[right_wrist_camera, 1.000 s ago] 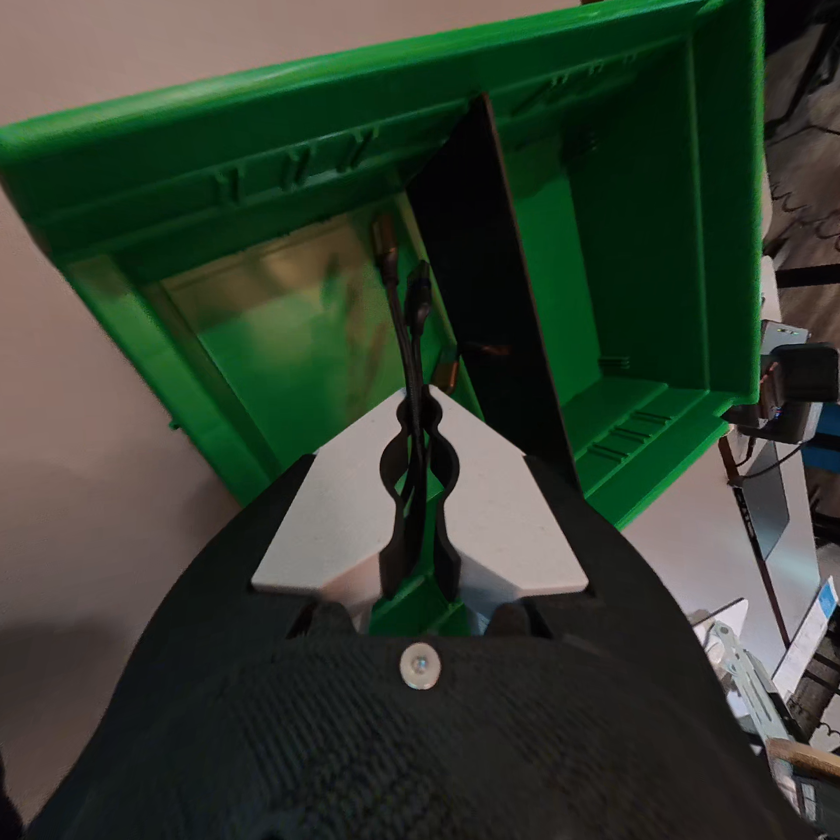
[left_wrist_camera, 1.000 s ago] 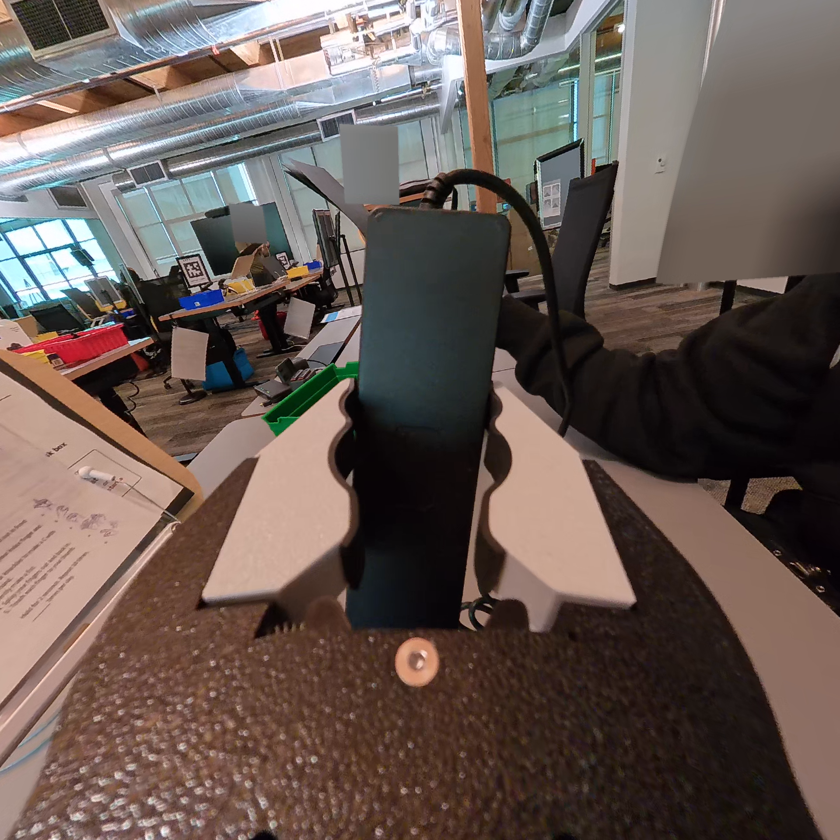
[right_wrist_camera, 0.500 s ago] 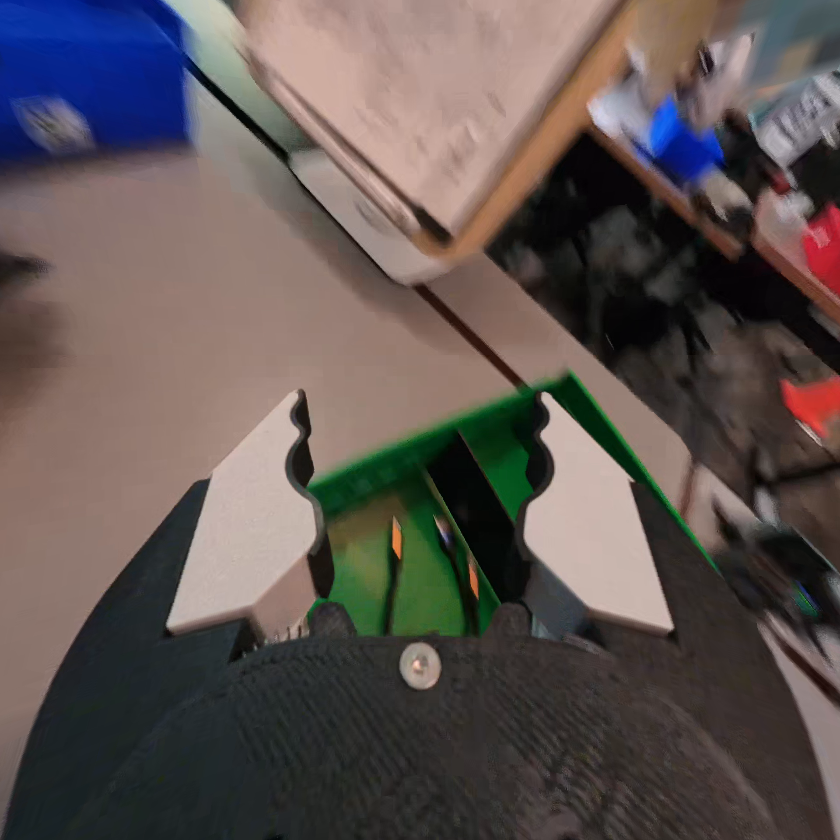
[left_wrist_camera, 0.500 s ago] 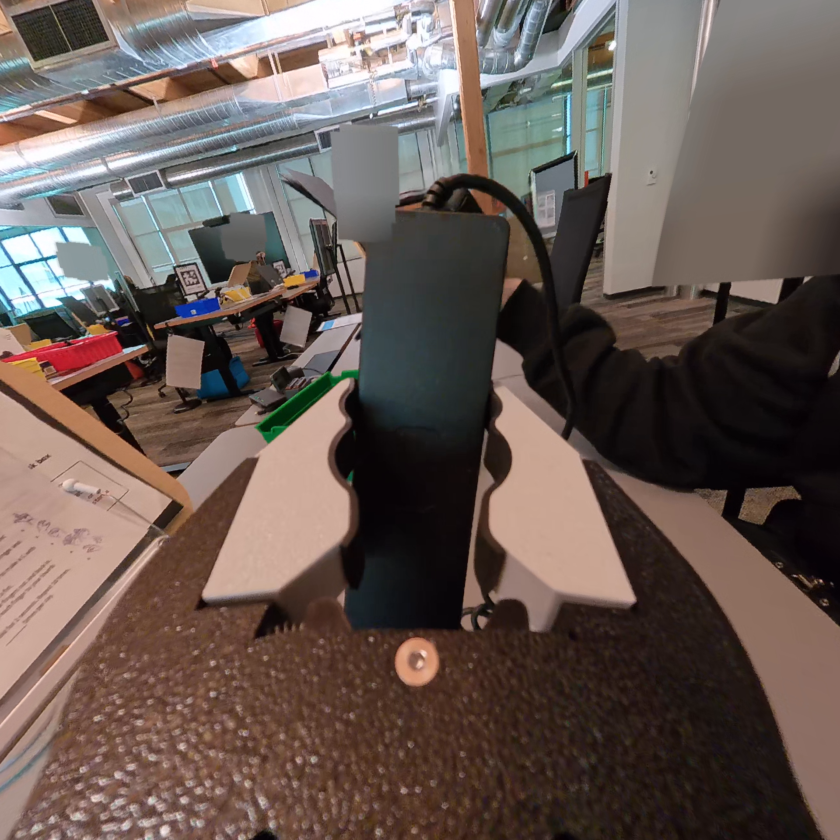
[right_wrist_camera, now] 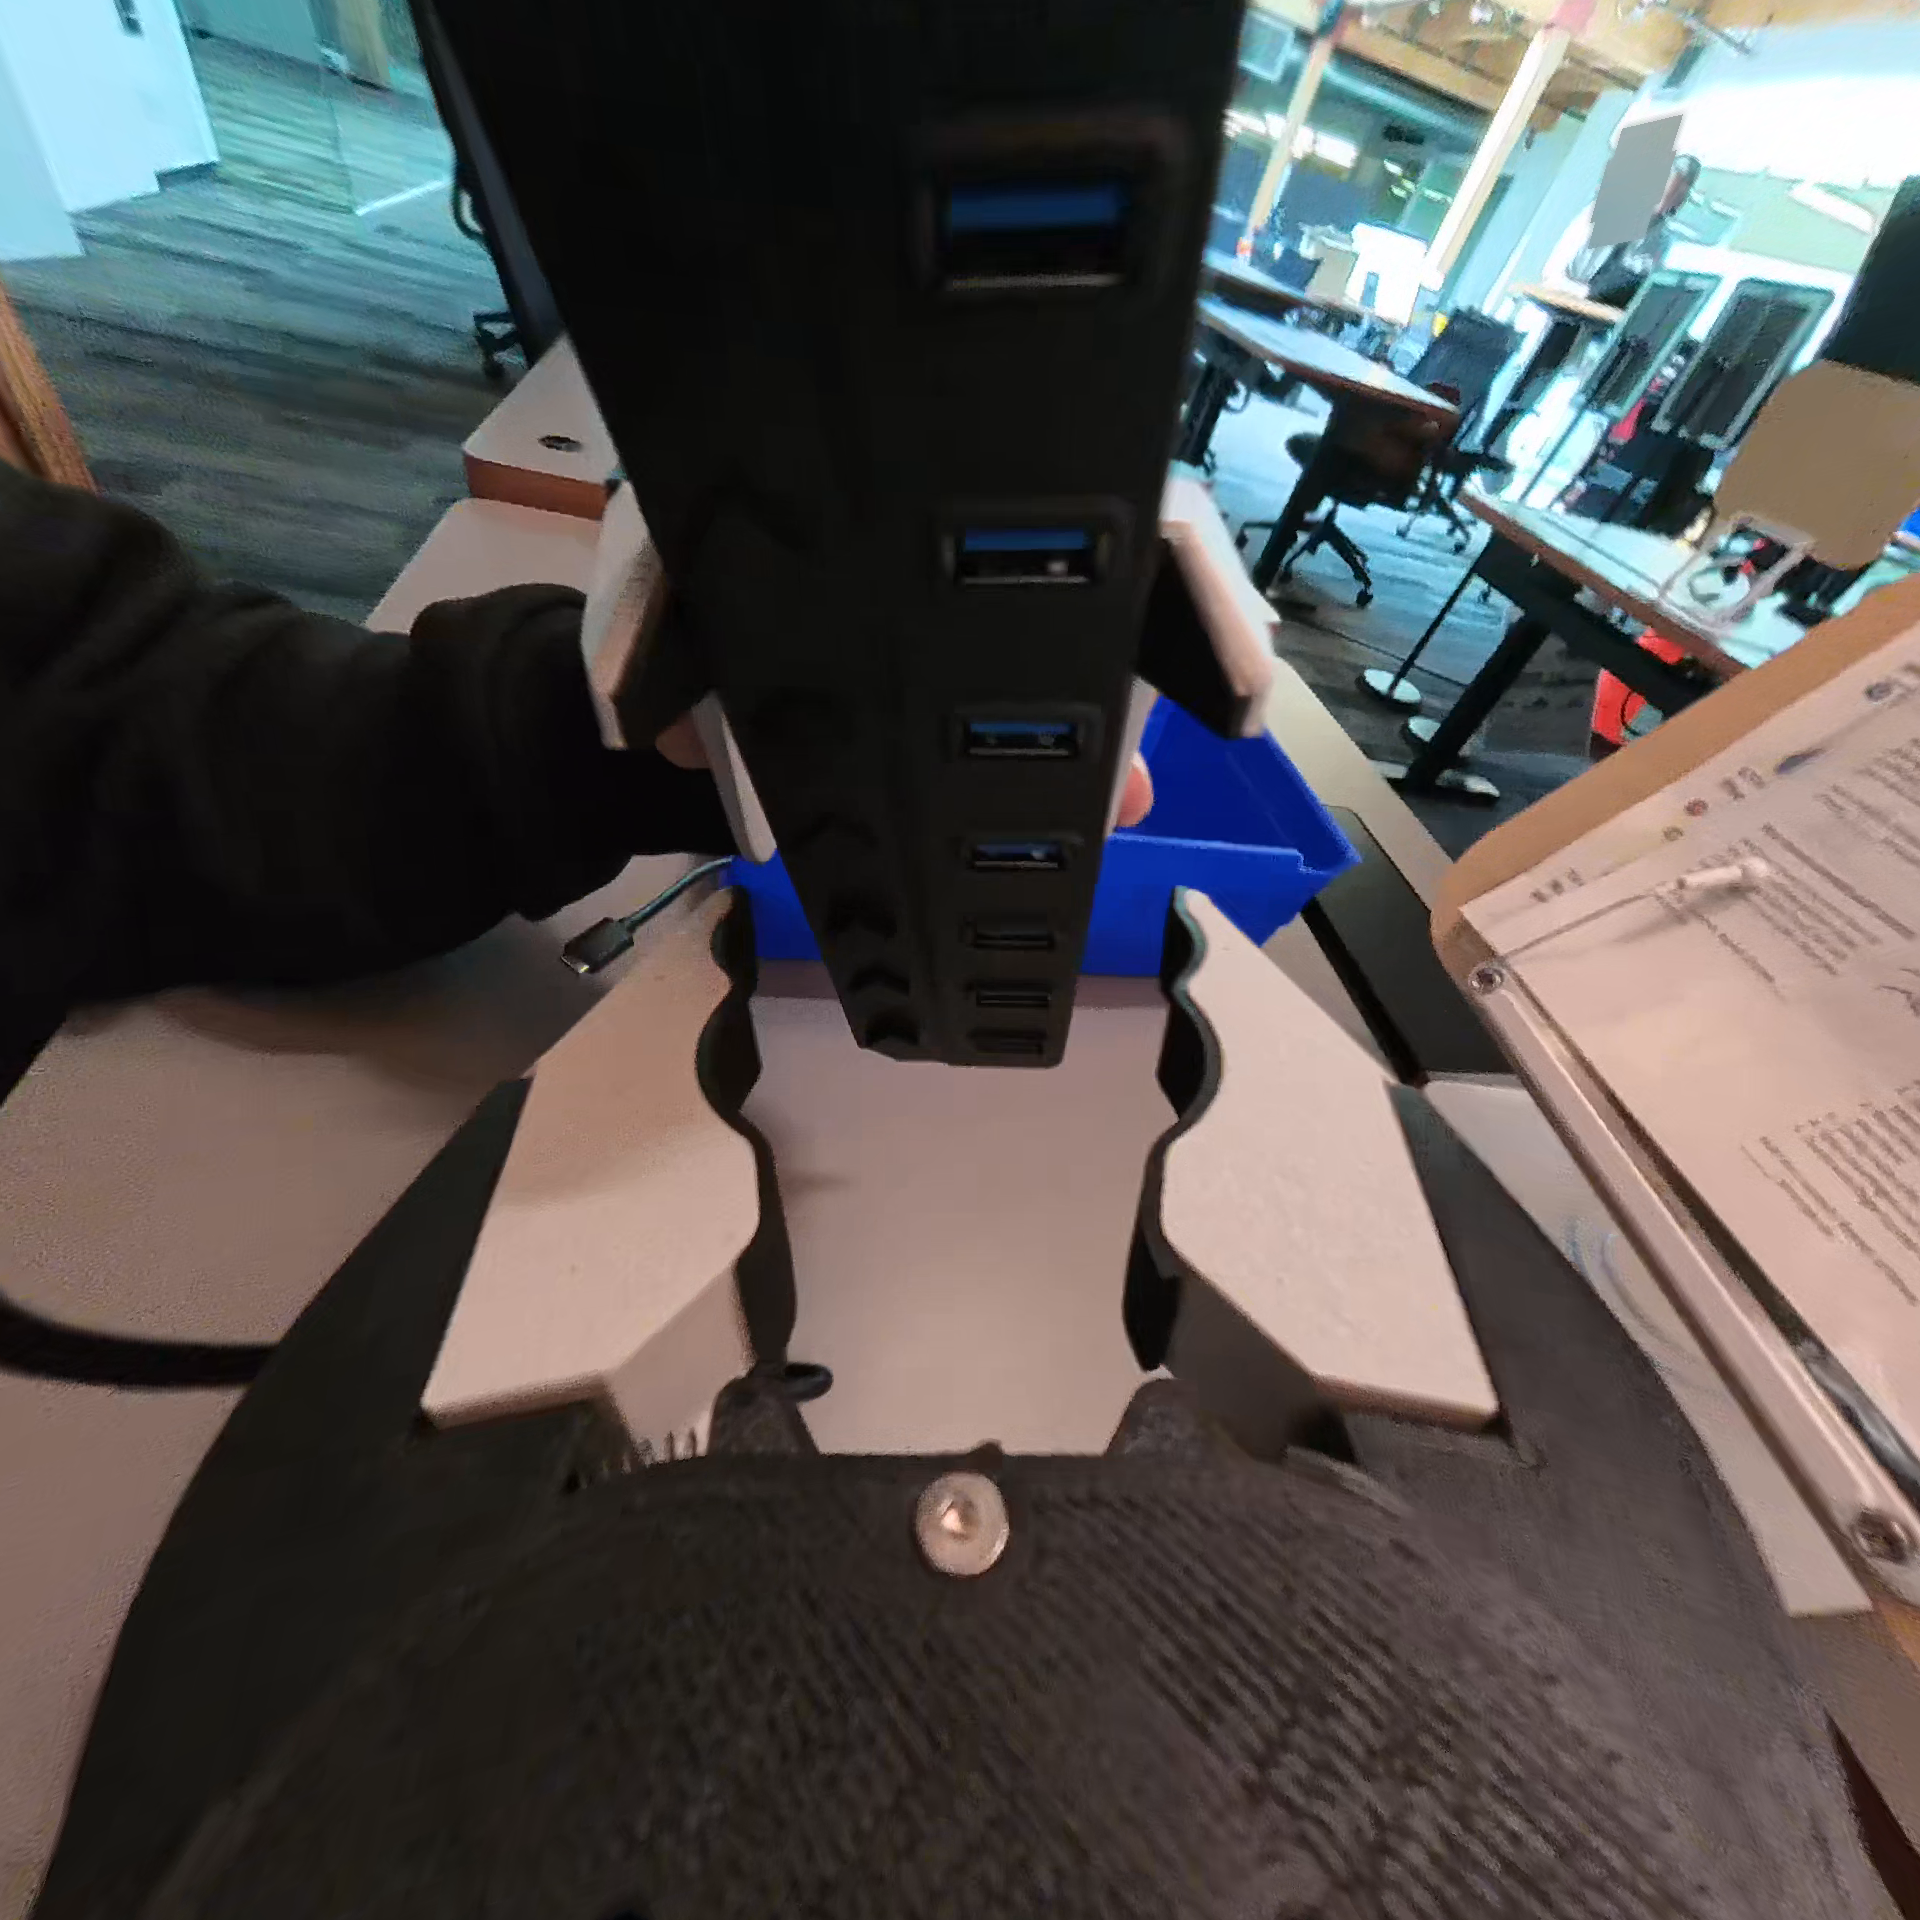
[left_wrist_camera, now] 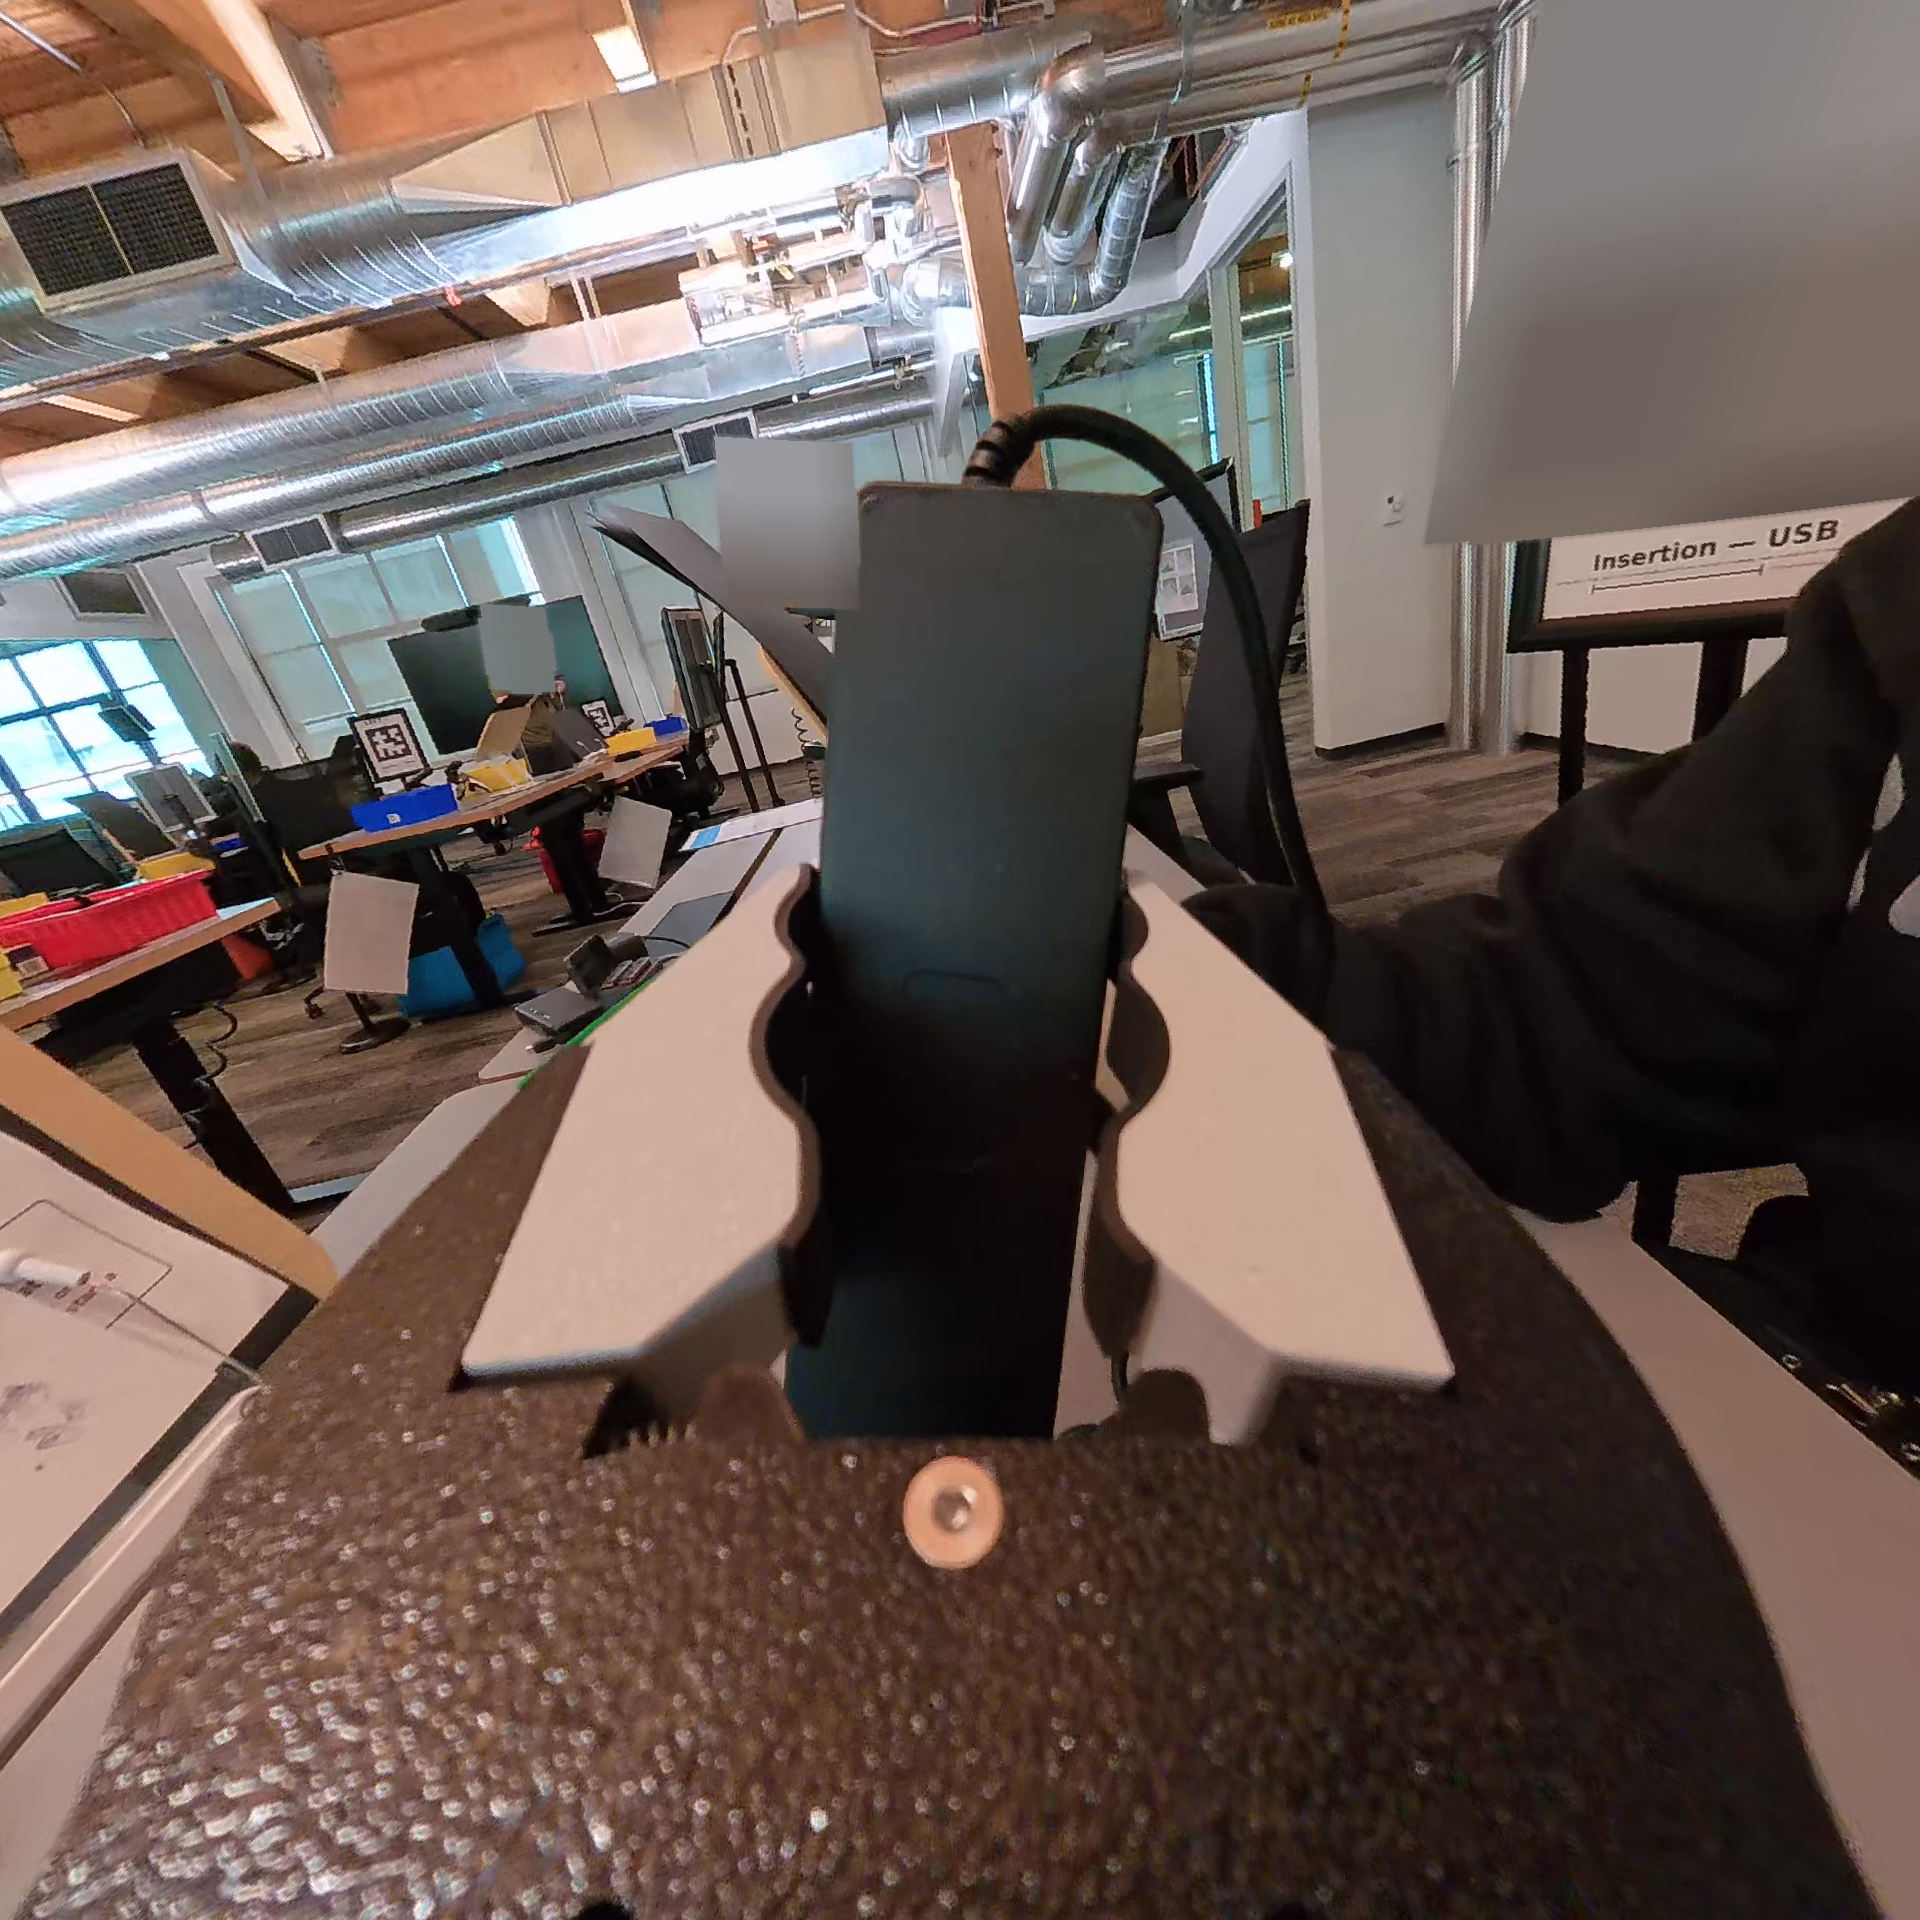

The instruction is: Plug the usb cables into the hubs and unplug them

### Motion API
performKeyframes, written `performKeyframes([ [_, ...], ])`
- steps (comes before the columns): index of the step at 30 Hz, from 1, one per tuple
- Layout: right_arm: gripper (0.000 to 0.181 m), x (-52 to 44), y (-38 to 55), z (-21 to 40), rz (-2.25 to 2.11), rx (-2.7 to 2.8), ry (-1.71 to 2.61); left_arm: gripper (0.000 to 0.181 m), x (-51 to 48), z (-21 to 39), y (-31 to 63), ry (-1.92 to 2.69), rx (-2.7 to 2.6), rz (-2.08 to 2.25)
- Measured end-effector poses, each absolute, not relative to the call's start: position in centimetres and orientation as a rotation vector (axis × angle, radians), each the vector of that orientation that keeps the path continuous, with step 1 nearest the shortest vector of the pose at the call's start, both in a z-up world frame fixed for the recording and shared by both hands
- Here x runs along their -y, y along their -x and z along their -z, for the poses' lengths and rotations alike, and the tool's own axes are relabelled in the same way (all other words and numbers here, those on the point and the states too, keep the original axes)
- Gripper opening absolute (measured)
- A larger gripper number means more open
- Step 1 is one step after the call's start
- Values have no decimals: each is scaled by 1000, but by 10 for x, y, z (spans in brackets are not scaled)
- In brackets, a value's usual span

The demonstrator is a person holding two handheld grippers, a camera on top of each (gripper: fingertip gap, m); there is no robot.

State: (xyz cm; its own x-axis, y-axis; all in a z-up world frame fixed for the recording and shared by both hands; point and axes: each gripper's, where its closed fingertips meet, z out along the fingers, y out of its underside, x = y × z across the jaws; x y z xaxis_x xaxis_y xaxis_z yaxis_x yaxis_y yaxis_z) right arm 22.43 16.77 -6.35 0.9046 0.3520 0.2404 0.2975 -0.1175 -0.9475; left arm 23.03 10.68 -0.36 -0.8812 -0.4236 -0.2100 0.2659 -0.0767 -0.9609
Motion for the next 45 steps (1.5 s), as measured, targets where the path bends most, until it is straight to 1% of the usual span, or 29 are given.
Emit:
performKeyframes([
  [1,69,-170,-224,62,-33,501,1686,53,-106,5,-231,175,-1751,2003],
  [2,55,-172,-224,62,-15,515,1673,53,-106,5,-232,182,-1751,2006],
  [3,52,-172,-224,62,-1,529,1670,53,-107,5,-232,180,-1747,2003],
  [7,52,-168,-228,67,38,574,1710,55,-112,11,-230,178,-1814,1924],
  [10,52,-166,-242,61,127,527,1709,54,-123,5,-236,242,-1763,1849],
  [13,52,-157,-263,47,184,443,1679,63,-133,-8,-237,282,-1667,1846],
  [16,51,-131,-303,30,408,328,1707,65,-142,-7,-241,316,-1671,1787],
  [21,52,-61,-391,-19,792,66,1764,59,-155,-10,-241,336,-1638,1759],
  [27,52,6,-472,-109,994,-135,1815,56,-157,-10,-243,363,-1625,1820],
  [29,52,26,-500,-125,1074,-205,1858,55,-157,-8,-243,360,-1635,1816],
  [32,52,62,-546,-133,1264,-324,1925,55,-157,-8,-242,360,-1630,1828],
  [35,52,101,-586,-109,1500,-386,2083,54,-157,-7,-243,361,-1634,1840],
  [37,52,117,-600,-70,1537,-371,2248,54,-156,-6,-243,357,-1640,1842],
  [41,52,131,-599,40,1315,-241,2697,54,-155,-4,-243,357,-1658,1835],
  [43,52,143,-592,84,1209,-169,2919,54,-155,-4,-243,357,-1660,1839],
  [45,51,153,-578,121,1013,-167,3099,54,-155,-3,-242,354,-1664,1836],
])
